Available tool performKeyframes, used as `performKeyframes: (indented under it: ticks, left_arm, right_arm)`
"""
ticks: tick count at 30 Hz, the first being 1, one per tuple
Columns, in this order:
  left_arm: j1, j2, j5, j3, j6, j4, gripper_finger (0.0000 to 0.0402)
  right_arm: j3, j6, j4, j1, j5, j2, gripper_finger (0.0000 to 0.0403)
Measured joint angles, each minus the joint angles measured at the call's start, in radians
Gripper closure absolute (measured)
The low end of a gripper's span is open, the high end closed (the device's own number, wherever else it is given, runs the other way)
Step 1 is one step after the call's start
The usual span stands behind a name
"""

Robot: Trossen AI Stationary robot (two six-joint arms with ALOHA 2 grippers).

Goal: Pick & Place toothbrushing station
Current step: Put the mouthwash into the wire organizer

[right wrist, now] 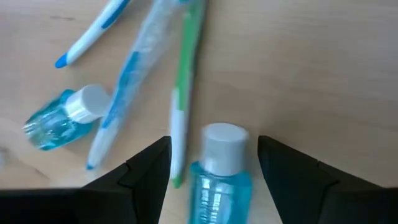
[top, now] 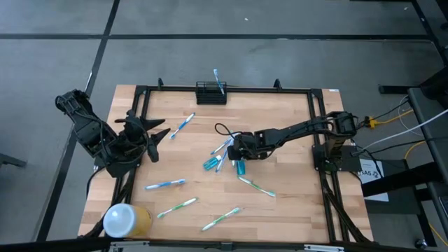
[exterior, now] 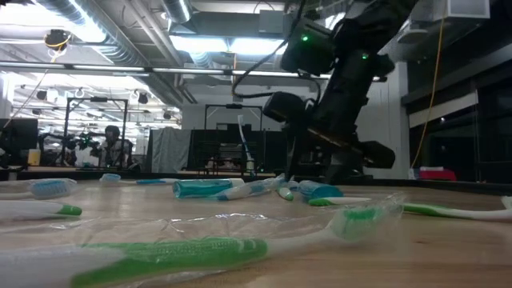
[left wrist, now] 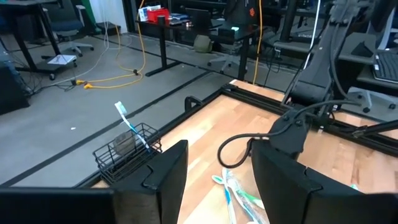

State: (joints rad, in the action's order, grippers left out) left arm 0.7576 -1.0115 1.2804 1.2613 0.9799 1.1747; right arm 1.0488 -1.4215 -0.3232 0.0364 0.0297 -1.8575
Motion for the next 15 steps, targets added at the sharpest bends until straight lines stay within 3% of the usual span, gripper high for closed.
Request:
performKeyframes:
  ticks: [6, 15]
  left_arm:
    - [0.000, 0.000, -0.002, 0.000, 0.001, -0.005, 0.0228]
    - [0.000, 0.000, -0.017, 0.000, 0.001, -0.005, 0.0228]
  right_arm:
    - [0.053, 0.033, -0.046, -0.005, 0.004, -0.040, 0.0191]
    - [0.062, 0.069, -0.095, -0.008, -0.010, -0.045, 0.0292]
